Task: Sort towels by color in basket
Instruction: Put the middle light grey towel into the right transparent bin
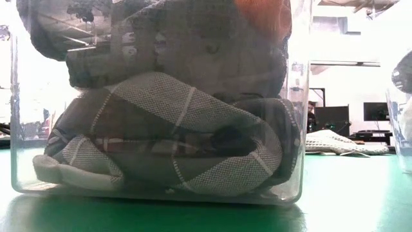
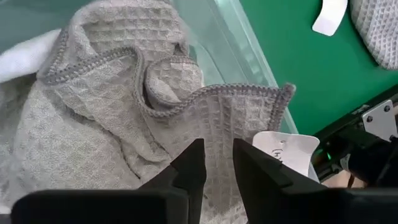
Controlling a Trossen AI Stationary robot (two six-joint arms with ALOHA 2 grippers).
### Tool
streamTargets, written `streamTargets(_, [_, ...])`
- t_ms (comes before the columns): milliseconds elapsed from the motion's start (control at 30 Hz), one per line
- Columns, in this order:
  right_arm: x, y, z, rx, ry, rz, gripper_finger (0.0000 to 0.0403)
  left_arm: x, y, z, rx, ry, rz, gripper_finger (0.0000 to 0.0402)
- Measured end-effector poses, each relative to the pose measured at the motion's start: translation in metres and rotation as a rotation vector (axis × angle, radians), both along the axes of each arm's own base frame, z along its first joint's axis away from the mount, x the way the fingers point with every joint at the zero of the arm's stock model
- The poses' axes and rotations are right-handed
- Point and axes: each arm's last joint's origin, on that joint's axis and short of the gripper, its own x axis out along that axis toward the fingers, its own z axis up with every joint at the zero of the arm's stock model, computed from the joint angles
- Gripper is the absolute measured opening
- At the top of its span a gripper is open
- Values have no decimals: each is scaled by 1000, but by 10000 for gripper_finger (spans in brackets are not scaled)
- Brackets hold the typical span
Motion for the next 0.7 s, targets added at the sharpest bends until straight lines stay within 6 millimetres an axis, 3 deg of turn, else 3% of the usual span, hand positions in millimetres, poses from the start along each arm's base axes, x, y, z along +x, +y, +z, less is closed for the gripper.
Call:
streamTargets(200, [7,-1,-7,-55,-51,36,122,0,0,0,0,0,0,178])
streamTargets(500, [25,18,-82,-4,-6,140,122,0,0,0,2,5,0,178])
streamTargets(700, [29,14,-66,17,69,114,122,0,0,0,-3,3,-1,178])
